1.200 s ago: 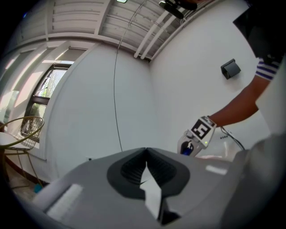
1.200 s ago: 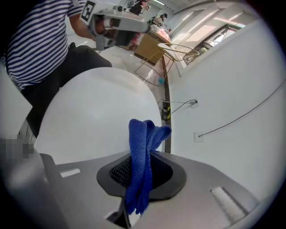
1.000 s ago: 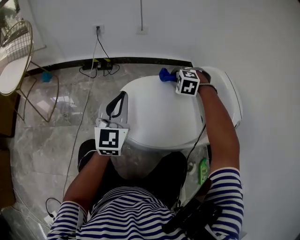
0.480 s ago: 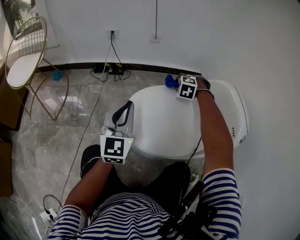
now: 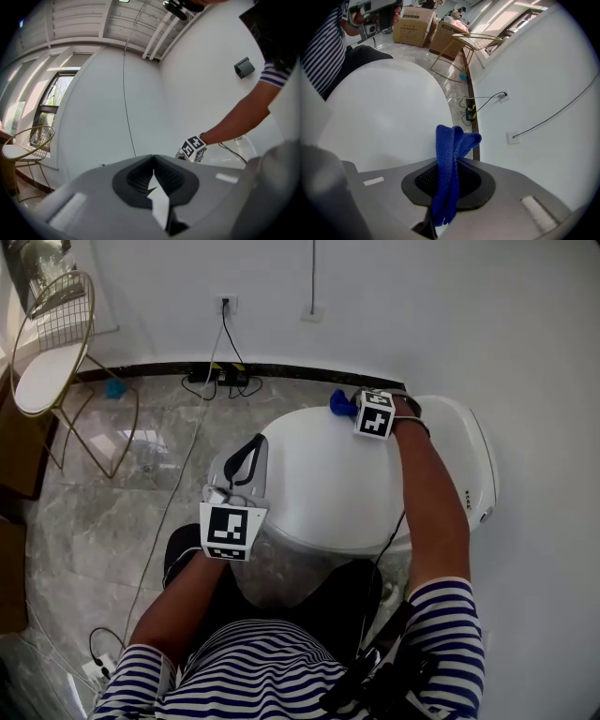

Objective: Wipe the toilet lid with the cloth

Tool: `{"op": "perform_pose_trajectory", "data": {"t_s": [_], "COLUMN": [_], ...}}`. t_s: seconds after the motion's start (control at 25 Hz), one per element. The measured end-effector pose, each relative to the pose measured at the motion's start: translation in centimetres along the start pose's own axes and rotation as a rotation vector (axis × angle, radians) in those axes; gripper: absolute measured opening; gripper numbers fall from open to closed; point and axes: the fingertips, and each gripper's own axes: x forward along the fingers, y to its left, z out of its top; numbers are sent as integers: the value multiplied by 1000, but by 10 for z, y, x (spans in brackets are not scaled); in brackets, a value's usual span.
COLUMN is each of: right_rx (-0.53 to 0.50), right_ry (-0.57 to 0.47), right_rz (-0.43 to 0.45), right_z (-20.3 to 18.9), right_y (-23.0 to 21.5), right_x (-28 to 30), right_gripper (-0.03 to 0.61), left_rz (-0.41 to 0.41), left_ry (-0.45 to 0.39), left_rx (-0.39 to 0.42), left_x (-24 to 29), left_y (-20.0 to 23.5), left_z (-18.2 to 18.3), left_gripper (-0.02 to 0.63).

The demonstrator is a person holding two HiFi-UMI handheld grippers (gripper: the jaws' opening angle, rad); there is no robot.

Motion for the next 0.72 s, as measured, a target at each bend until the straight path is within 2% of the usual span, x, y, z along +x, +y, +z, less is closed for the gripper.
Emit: {"op": "perform_pose_trajectory", "data": {"t_s": [0.44, 0.72], "right_rx": [-28, -82], "right_ry": [10, -1], "right_rz": [25, 22], "right_z": [6, 15], "right_y": [35, 91], "right_x": [-38, -71], "right_gripper": [61, 62], "left_rz": [-50, -99], "left_ry": [-29, -29], "left_rx": [-2, 0], "left_x": [11, 18], "left_y": [-16, -30], "left_z": [12, 8], "left_gripper": [5, 5]}}
